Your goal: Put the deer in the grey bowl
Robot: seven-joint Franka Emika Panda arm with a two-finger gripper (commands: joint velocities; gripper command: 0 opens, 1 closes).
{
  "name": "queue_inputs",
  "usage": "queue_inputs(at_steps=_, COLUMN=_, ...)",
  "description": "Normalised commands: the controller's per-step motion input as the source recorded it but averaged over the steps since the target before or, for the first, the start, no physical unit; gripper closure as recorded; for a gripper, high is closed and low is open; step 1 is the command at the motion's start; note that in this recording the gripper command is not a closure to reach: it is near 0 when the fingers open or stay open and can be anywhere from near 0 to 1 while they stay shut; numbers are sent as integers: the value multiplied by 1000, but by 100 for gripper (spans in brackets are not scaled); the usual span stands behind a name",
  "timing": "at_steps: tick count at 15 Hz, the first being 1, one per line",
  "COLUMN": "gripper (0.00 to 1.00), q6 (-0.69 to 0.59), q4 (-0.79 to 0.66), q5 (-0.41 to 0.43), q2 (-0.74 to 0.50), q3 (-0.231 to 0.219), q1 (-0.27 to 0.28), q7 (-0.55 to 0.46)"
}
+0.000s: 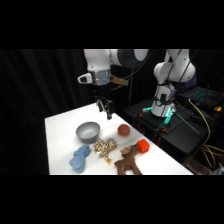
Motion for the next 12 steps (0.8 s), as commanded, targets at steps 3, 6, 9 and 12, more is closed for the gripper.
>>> queue_inputs(at_steps=3, gripper=0, q6=230, q4=-169, q5=126, q2=-131, q3=147, q1=160, q7=326)
queue_inputs(at_steps=6, gripper=0, q6=425, q4=-246, q5=167, q2=-4, q3=105, q1=112, q7=225)
queue_inputs(at_steps=9, gripper=0, q6=576, q4=-188, q5=98, q2=207, q3=72, q1=82, q7=74)
queue_inputs(at_steps=12, gripper=0, q6=476, q4=9, q5=99, q2=381, q3=31, q1=38, q7=-24)
